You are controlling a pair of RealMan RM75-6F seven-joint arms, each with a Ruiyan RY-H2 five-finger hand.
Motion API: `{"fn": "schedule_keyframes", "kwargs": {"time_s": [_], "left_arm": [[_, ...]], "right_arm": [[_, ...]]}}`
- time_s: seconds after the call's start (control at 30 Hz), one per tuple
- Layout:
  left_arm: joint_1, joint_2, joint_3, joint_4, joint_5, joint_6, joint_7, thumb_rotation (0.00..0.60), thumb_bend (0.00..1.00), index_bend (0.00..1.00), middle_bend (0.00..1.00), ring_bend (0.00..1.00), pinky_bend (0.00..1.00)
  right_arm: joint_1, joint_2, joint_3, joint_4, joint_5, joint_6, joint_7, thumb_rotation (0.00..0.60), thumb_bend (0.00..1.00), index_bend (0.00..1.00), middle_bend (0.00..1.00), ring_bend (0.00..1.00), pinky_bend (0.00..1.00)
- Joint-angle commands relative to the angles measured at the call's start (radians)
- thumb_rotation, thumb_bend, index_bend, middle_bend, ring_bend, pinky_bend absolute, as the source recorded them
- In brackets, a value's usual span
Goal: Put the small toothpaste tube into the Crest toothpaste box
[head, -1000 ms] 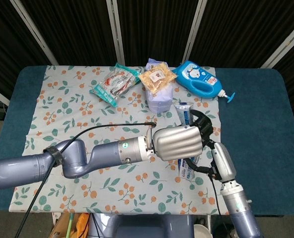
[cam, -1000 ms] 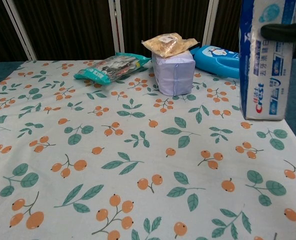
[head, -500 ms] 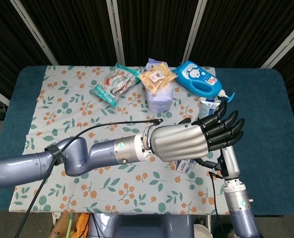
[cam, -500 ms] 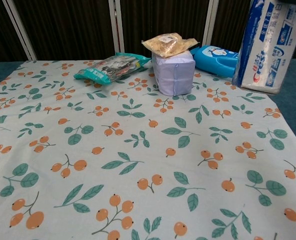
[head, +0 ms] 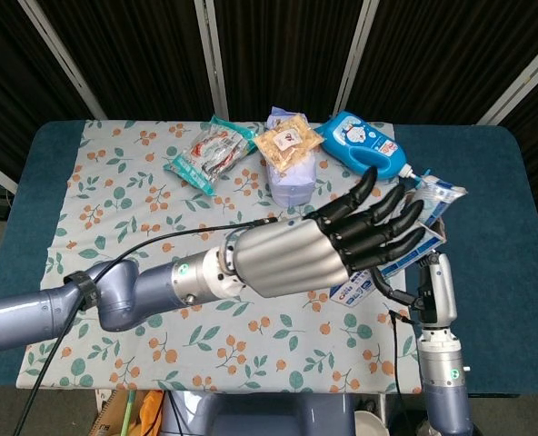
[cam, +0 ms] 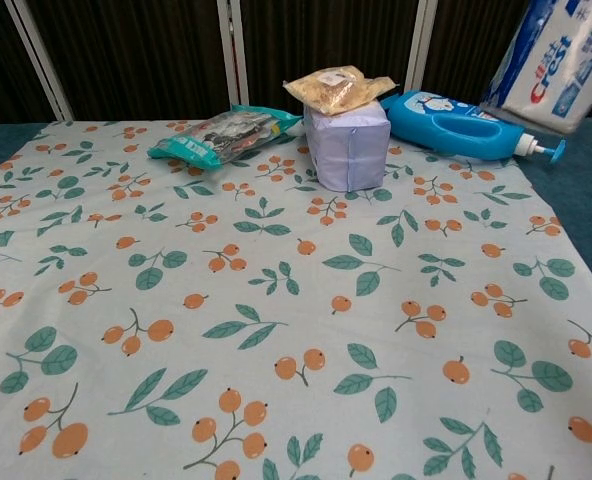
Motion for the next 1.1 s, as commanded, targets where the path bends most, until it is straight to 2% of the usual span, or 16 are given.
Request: {"fn": "schedule_keyframes", "kwargs": {"time_s": [0.03, 0.23, 0.33, 0.47, 0.6, 0.73, 0.87, 0.97, 1.1], "left_arm": [[0.085, 0.057, 0.027, -0.040, 0.010, 0.079, -0.019, 0.600, 0.01, 0.10, 0.11, 0.15, 0.22], [0.274, 0.144, 0.103, -0.057, 0.060, 0.273, -0.072, 0.600, 0.01, 0.10, 0.11, 0.15, 0.22], [0.357, 0.167, 0.148, -0.037, 0.066, 0.344, -0.105, 0.600, 0.01, 0.10, 0.11, 0.15, 0.22], [0.490, 0.170, 0.233, 0.031, 0.082, 0.464, -0.184, 0.600, 0.01, 0.10, 0.11, 0.15, 0.22], [0.614, 0.111, 0.317, 0.117, 0.058, 0.560, -0.287, 0.600, 0.01, 0.10, 0.11, 0.15, 0.22], [0.723, 0.030, 0.403, 0.222, 0.048, 0.624, -0.375, 0.600, 0.01, 0.11, 0.11, 0.15, 0.22], [0.827, -0.059, 0.495, 0.339, 0.038, 0.657, -0.472, 0.600, 0.01, 0.12, 0.11, 0.15, 0.22], [0.887, -0.114, 0.541, 0.430, 0.034, 0.672, -0.532, 0.600, 0.01, 0.12, 0.12, 0.15, 0.22], [0.929, -0.140, 0.567, 0.503, 0.014, 0.652, -0.578, 0.600, 0.01, 0.12, 0.12, 0.15, 0.22]], "right_arm": [[-0.013, -0.019, 0.021, 0.028, -0.030, 0.046, 0.017, 0.600, 0.32, 0.39, 0.50, 0.46, 0.42], [-0.027, -0.067, 0.067, 0.097, -0.088, 0.159, 0.003, 0.600, 0.32, 0.36, 0.50, 0.45, 0.42], [-0.027, -0.072, 0.069, 0.117, -0.086, 0.162, -0.012, 0.600, 0.32, 0.28, 0.49, 0.41, 0.42], [-0.028, -0.063, 0.063, 0.128, -0.062, 0.141, -0.023, 0.600, 0.32, 0.25, 0.48, 0.39, 0.42], [-0.030, -0.056, 0.056, 0.139, -0.051, 0.127, -0.027, 0.600, 0.32, 0.30, 0.48, 0.42, 0.42], [-0.032, -0.061, 0.049, 0.160, -0.047, 0.124, -0.032, 0.600, 0.34, 0.42, 0.55, 0.52, 0.47], [-0.032, -0.072, 0.028, 0.196, -0.050, 0.113, -0.054, 0.600, 0.34, 0.37, 0.55, 0.48, 0.47], [-0.035, -0.079, 0.020, 0.208, -0.041, 0.108, -0.048, 0.600, 0.34, 0.36, 0.55, 0.47, 0.47], [-0.039, -0.087, 0.022, 0.228, -0.043, 0.119, -0.052, 0.600, 0.34, 0.36, 0.55, 0.47, 0.47]]}}
